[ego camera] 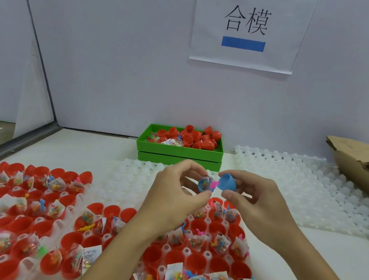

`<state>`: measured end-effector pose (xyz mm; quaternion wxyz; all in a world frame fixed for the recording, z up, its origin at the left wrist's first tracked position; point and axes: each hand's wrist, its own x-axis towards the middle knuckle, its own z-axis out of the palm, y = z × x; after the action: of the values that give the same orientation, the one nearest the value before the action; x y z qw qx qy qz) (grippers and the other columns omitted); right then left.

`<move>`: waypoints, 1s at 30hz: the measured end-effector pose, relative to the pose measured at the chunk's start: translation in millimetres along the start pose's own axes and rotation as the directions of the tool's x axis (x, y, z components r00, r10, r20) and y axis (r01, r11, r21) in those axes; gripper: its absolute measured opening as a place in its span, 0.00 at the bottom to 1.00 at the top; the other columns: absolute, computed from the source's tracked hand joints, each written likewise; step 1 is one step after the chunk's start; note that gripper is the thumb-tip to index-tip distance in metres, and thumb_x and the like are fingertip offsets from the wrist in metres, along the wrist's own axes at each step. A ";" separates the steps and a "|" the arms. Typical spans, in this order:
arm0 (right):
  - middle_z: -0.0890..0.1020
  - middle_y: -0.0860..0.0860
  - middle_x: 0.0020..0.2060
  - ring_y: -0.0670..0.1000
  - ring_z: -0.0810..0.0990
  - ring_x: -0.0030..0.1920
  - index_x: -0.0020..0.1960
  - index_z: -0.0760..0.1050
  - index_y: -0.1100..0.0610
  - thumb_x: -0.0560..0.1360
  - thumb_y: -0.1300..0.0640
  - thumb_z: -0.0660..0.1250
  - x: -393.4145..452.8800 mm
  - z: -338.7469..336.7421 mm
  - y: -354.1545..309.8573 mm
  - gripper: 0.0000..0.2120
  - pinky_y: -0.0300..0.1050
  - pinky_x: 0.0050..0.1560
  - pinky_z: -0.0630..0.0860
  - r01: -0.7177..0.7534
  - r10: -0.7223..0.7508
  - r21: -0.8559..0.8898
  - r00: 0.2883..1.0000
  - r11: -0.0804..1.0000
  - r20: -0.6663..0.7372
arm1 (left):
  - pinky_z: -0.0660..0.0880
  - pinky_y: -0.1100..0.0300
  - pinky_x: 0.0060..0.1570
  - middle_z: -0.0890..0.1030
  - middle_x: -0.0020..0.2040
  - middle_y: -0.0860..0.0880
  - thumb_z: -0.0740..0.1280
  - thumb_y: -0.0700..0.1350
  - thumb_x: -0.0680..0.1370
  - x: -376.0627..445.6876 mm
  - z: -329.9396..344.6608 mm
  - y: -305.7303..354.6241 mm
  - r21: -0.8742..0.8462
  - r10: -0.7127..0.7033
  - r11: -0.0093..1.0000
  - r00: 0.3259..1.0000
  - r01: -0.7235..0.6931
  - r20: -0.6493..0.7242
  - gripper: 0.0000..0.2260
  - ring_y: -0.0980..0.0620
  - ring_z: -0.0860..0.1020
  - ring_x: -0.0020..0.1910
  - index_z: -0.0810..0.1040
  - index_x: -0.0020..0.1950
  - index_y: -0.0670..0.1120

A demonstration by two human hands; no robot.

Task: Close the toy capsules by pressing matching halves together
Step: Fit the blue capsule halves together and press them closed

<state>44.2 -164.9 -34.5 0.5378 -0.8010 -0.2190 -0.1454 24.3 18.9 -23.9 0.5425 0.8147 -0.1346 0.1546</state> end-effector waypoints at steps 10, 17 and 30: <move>0.81 0.42 0.42 0.47 0.78 0.45 0.53 0.80 0.44 0.71 0.68 0.73 0.7 -5.8 -6.8 0.21 0.44 0.48 0.79 0.104 -0.104 -0.136 0.995 0.985 0.011 | 0.79 0.68 0.40 0.82 0.45 0.59 0.74 0.44 0.74 -1.7 5.9 -1.9 0.025 0.029 0.999 0.999 -0.029 0.014 0.08 0.60 0.81 0.44 0.80 0.50 0.55; 0.79 0.41 0.41 0.47 0.77 0.43 0.57 0.82 0.48 0.71 0.69 0.73 1.2 -7.7 -5.4 0.20 0.44 0.45 0.79 0.114 -0.108 -0.181 0.993 0.977 0.043 | 0.80 0.66 0.41 0.82 0.46 0.56 0.75 0.43 0.74 -1.0 10.1 -1.7 0.026 0.063 0.998 0.998 -0.064 0.010 0.05 0.58 0.81 0.43 0.83 0.48 0.51; 0.81 0.47 0.47 0.44 0.79 0.47 0.60 0.80 0.54 0.73 0.68 0.72 -0.8 -3.7 -15.0 0.19 0.36 0.46 0.80 0.217 -0.216 -0.220 0.976 0.951 0.030 | 0.79 0.69 0.40 0.82 0.47 0.54 0.76 0.43 0.73 -1.5 10.7 1.3 0.041 0.099 0.995 0.992 -0.096 -0.075 0.08 0.58 0.81 0.40 0.84 0.51 0.50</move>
<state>35.9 -163.7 -21.4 0.4253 -0.8276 -0.2894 -0.2246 23.5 8.6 -27.3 0.5239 0.8105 -0.1506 0.2144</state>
